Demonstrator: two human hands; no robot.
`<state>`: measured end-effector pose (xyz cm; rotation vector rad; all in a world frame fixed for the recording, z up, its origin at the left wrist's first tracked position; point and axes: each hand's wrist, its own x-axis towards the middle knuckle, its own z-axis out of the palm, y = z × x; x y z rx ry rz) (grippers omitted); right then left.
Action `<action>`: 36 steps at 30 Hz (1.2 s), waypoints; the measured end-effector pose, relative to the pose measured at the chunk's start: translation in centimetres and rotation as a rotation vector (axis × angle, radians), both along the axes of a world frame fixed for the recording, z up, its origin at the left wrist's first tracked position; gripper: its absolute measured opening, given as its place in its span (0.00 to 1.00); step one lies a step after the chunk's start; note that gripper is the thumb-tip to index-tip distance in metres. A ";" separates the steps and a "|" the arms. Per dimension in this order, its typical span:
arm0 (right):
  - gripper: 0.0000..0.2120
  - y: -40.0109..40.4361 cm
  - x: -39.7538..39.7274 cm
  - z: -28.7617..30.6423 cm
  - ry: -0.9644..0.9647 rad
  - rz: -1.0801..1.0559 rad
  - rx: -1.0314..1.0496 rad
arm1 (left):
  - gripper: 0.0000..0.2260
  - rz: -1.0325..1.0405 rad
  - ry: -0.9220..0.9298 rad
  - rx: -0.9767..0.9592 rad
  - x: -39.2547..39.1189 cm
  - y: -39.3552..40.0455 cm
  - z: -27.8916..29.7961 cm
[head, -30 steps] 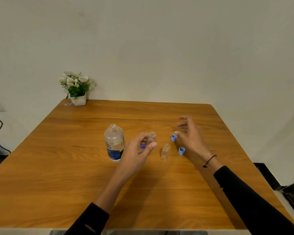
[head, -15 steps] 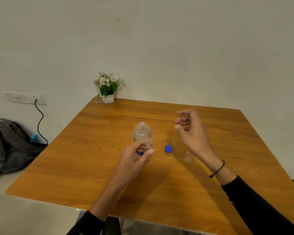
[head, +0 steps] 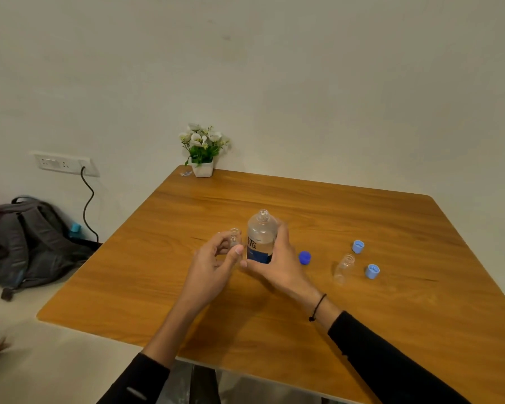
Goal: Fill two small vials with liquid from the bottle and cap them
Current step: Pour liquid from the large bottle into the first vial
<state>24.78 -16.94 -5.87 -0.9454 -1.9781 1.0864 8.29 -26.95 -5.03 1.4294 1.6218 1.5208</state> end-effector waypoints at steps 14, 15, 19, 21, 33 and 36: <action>0.36 1.6 0.3 4.2 -0.021 -0.013 0.265 | 0.18 0.026 -0.042 0.098 -0.8 0.4 2.6; 0.36 1.8 0.6 4.7 -0.057 0.008 0.276 | 0.19 0.019 -0.044 0.103 -0.7 0.4 2.8; 0.36 2.4 1.8 6.0 -0.187 0.081 0.326 | 0.21 -0.009 -0.040 0.109 -0.4 0.8 3.8; 0.36 2.6 2.3 6.4 -0.218 0.100 0.348 | 0.20 -0.030 -0.036 0.112 -0.3 1.1 4.1; 0.39 3.0 3.7 7.8 -0.341 0.125 0.385 | 0.17 -0.092 -0.034 0.120 0.7 1.8 4.2; 0.39 3.1 4.1 8.1 -0.368 0.136 0.395 | 0.16 -0.090 -0.017 0.099 0.7 1.9 4.1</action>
